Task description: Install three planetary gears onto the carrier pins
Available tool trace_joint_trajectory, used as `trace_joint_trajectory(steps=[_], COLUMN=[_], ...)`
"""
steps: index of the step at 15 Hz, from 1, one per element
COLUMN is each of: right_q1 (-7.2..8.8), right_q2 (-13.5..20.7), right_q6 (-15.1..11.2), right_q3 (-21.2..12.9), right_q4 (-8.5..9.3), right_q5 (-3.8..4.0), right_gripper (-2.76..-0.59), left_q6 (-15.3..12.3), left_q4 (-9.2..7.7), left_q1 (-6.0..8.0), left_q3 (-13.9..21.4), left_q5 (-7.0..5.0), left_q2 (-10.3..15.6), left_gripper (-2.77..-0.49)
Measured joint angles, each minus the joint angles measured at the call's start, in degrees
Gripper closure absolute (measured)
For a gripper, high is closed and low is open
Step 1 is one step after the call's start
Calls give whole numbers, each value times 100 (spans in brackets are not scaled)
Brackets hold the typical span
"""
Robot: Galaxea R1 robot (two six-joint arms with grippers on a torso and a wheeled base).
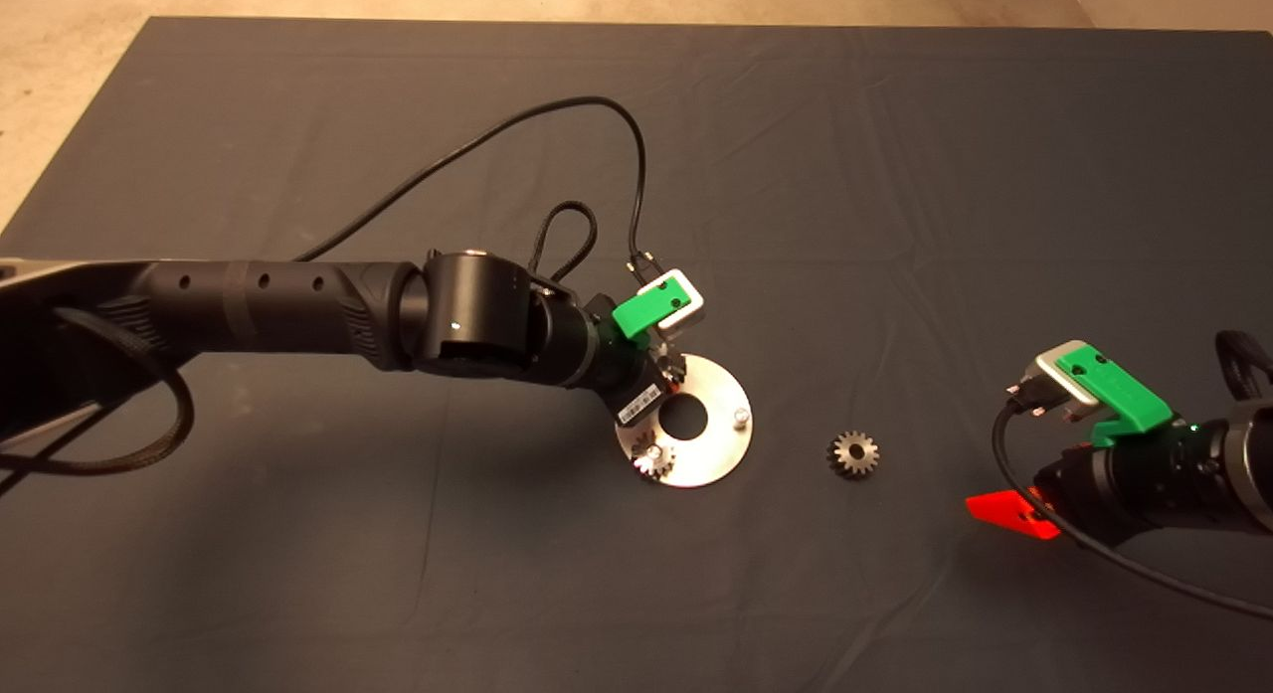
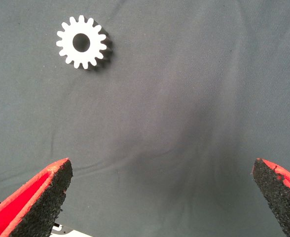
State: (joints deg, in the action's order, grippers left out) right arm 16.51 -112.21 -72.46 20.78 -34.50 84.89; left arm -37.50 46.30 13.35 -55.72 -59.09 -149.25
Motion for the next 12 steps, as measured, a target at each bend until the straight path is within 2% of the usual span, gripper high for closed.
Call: trace_joint_trajectory(steps=[1,4,5,7,8,10,12], right_q1=[0,0,-2,0,0,0,0], right_q2=[-1,0,0,0,0,0,0], right_q6=[0,0,0,0,0,0,0], right_q3=[0,0,0,0,0,0,0], right_q4=[1,0,2,2,0,1,0], right_q5=[-2,0,-3,-2,-3,-6,-45], right_gripper=[-273,-273,-273,-273,-273,-273,-273], left_q6=[9,101,186,324,341,355,373], left_q4=[0,-9,-63,-317,-378,-413,-419], left_q1=[66,222,242,239,242,240,242], left_q3=[0,0,-1,-17,-20,-32,-43], left_q5=[-63,-104,-113,-157,-154,-154,-152], left_q2=[-31,-47,-47,-45,-47,-47,-45], left_gripper=[-73,-73,-73,-73,-73,-73,-73])
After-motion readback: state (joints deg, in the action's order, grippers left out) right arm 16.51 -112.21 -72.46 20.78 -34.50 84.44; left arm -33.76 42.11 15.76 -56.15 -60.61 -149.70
